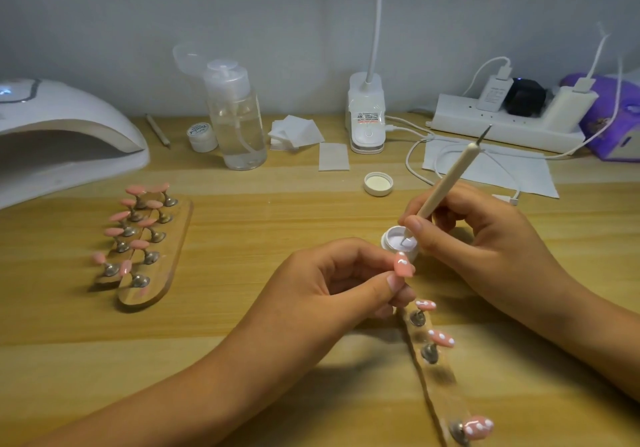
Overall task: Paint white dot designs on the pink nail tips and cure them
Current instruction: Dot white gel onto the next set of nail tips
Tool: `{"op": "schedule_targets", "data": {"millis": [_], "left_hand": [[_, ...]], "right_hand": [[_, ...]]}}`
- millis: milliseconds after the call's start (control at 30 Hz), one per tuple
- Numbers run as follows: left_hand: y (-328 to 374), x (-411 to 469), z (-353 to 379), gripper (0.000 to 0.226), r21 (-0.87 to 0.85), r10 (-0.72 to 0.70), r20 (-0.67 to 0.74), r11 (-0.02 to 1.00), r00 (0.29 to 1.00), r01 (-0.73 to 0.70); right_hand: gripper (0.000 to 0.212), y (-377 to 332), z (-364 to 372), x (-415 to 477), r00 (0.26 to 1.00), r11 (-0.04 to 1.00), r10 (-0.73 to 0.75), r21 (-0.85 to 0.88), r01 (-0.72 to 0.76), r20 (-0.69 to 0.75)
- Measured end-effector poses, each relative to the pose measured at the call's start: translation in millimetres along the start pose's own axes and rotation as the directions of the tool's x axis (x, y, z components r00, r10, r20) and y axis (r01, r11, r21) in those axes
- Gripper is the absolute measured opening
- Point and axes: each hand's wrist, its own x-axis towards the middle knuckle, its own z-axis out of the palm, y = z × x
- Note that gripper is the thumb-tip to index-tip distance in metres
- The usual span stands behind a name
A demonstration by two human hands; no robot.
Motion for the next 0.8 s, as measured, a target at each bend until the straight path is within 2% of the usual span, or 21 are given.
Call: {"op": "schedule_targets", "data": {"millis": [133, 267, 333, 433, 533, 667, 800], "left_hand": [[0.2, -0.1, 0.4, 0.016, 0.003, -0.001, -0.005, 1.000, 1.000, 0.001], [-0.4, 0.3, -0.1, 0.010, -0.011, -0.010, -0.013, 1.000, 1.000, 0.010], [-1.0, 0.3, -0.1, 0.009, -0.011, -0.013, -0.017, 1.000, 1.000, 0.013], [-1.5, 0.7, -0.3, 0.011, -0.008, -0.012, -0.015, 1.000, 1.000, 0.011], [-0.7, 1.1, -0.3, 0.008, -0.011, -0.008, -0.004, 1.000, 1.000, 0.008], [-0.6, 0.9, -0.6, 0.015, -0.026, -0.006, -0.005, 1.000, 1.000, 0.006], [-0.6, 1.1, -1.1, 0.013, -0.009, -0.004, 0.006, 1.000, 1.000, 0.004]], "right_hand": [[0.004, -0.8, -1.6, -0.7, 0.995, 0.989, 0.059, 0.138, -0.047, -0.083], [0.006, -3.1, -6.1, 0.1, 0.973, 0.903, 0.143, 0.427, -0.053, -0.182], [0.011, -4.0, -7.3, -1.2, 0.968, 0.812, 0.202, 0.579, -0.079, -0.151], [0.019, -6.4, -6.3, -3.3, 0.973, 0.666, 0.228, 0.732, -0.142, -0.019], [0.013, -11.0, -3.5, -4.0, 0.981, 0.613, 0.176, 0.770, -0.176, 0.084], [0.013, -14.2, -2.4, -4.3, 0.977, 0.577, 0.159, 0.789, -0.210, 0.144], [0.027, -17.5, -1.2, -3.7, 0.973, 0.563, 0.186, 0.796, -0.222, 0.139]]}}
